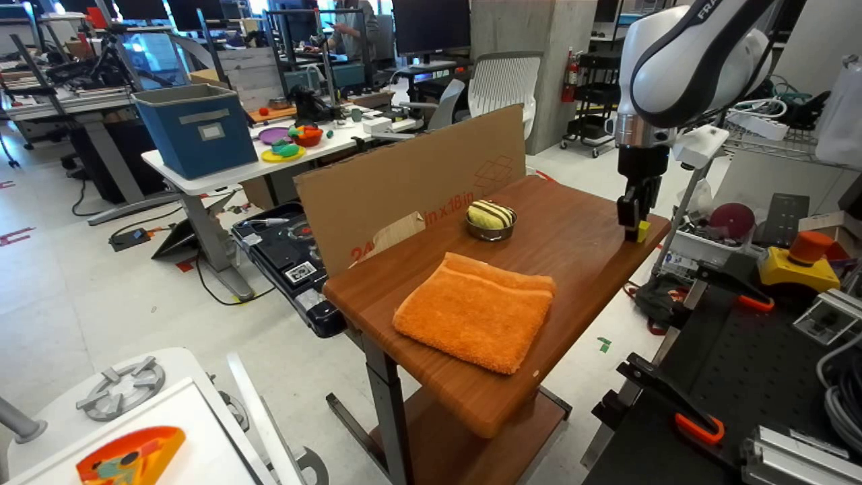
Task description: Move the yellow cube forward
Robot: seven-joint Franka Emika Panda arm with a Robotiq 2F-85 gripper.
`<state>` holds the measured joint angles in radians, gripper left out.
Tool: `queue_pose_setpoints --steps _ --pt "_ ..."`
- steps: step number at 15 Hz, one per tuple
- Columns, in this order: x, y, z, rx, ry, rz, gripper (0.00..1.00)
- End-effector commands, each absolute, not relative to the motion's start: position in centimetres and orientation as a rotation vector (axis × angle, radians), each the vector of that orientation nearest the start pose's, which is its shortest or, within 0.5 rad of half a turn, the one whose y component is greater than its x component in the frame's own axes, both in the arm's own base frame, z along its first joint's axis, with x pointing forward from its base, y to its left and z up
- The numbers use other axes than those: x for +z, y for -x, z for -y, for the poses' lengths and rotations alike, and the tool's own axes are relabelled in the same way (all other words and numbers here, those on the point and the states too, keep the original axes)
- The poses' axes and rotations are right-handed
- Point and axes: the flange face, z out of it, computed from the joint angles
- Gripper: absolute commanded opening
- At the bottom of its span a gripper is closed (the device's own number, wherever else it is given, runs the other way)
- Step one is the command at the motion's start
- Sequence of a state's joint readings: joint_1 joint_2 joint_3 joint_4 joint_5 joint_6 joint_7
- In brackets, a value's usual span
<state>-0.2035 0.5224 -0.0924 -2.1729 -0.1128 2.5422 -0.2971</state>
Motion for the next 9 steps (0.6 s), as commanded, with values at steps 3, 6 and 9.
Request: queue_pose_setpoints --steps 3,6,9 --pt "14.5 -52.2 15.5 0.316 3.178 0.179 0.08" --pt "15.7 -54.6 14.7 0.281 3.182 0.160 0.08" --pt "17.7 -58.8 13.5 0.180 3.191 0.187 0.08"
